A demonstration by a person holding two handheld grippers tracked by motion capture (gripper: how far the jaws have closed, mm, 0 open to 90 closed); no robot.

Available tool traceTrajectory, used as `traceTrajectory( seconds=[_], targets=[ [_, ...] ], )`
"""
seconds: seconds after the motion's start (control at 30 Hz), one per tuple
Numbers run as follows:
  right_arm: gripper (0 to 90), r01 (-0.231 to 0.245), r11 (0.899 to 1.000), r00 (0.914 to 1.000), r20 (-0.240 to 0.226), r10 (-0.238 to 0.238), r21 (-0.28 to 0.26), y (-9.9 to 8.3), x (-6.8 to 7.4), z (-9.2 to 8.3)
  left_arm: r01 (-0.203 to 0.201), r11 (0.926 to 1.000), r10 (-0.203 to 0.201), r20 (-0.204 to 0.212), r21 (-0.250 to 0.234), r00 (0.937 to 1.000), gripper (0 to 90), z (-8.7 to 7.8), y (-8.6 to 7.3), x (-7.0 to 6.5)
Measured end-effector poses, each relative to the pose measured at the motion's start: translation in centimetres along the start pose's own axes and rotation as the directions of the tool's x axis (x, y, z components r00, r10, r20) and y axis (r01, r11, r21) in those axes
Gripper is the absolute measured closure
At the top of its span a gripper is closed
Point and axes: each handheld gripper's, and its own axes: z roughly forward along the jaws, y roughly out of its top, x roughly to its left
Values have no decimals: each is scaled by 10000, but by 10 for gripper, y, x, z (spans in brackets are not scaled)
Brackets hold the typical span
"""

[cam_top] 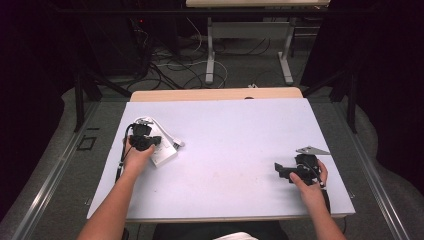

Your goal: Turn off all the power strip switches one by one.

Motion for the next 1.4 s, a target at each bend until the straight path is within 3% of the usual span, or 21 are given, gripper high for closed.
traceTrajectory(
  seconds=[0.3,0.93,1.23,1.3,1.4],
  targets=[
    [6,53,10000,10000,-14,-53,33,0,0,1,541,9983,-538,150,-224,9984,893,3,3,10],
    [6,26,10000,10000,-32,-25,66,0,1,3,505,9981,-494,309,-353,9983,880,6,5,7],
    [6,20,10000,10000,-27,-20,82,0,1,2,308,9989,-298,292,-351,9991,897,7,4,6],
    [6,10,10000,10000,-27,-10,79,0,1,2,506,9981,-481,687,-341,9965,900,9,3,6],
    [6,29,10000,10000,-18,-29,64,0,2,2,448,9983,-426,561,-371,9975,900,9,3,5]
  ],
)
